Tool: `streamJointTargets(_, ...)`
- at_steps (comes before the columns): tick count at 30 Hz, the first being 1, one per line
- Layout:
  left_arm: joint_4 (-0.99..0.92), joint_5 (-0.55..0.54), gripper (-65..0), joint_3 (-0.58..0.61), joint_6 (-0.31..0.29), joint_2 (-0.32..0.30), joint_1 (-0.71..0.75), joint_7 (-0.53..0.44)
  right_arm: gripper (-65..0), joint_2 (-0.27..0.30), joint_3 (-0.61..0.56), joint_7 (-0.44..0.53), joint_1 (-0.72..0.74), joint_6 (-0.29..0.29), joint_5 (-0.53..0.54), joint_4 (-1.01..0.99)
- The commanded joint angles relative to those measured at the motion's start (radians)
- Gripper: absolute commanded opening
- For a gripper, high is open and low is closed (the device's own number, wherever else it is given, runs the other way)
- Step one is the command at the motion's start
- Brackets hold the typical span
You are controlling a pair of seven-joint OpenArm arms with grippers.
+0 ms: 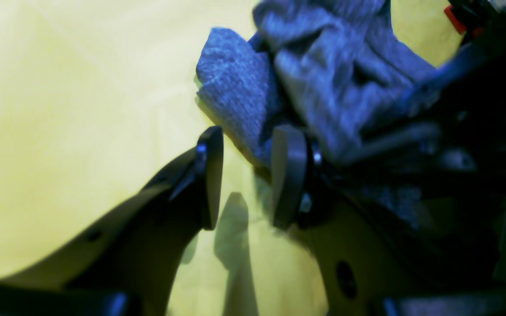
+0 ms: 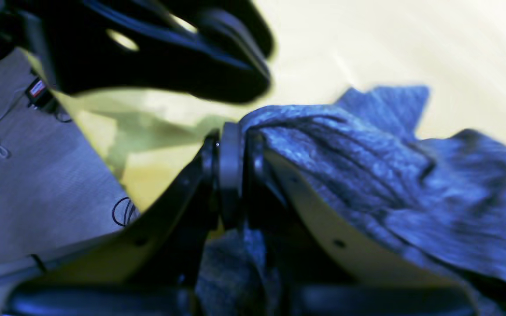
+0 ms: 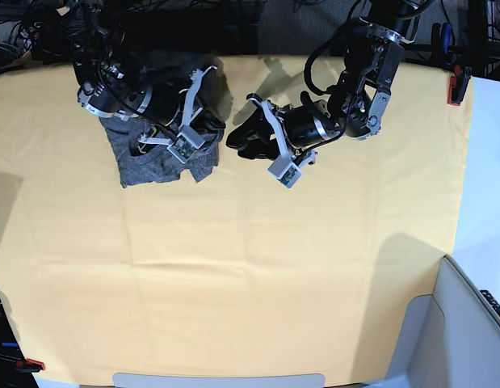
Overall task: Fold the T-shirt properly
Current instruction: 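Fold the grasped edge over the shirt toward the left gripper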
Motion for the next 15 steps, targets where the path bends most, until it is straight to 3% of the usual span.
streamJointTargets(1, 0.017, -0.018, -46.6, -0.003, -0.009, -0.002, -0.013, -0.021, -65.0, 0.01, 0.004, 0.019, 0.009, -0.022, -0.02, 0.015)
streamJointTargets(4, 0.017, -0.018, -46.5, -0.003, -0.009, -0.002, -0.013, -0.01, -65.0, 0.01, 0.002, 0.019, 0.006, -0.068, -0.062, 0.014)
streamJointTargets(7, 0.019, -0.018, -46.3, -0.003, -0.009, -0.002, -0.015, -0.01, -62.8, 0.01, 0.002, 0.019, 0.002, -0.075, -0.068, 0.005)
streamJointTargets(15, 0.042, -0.019, -46.3, -0.003, -0.009, -0.006, -0.015, -0.008, -26.4, 0.01, 0.002, 0.019, -0.002, -0.071, -0.056, 0.005)
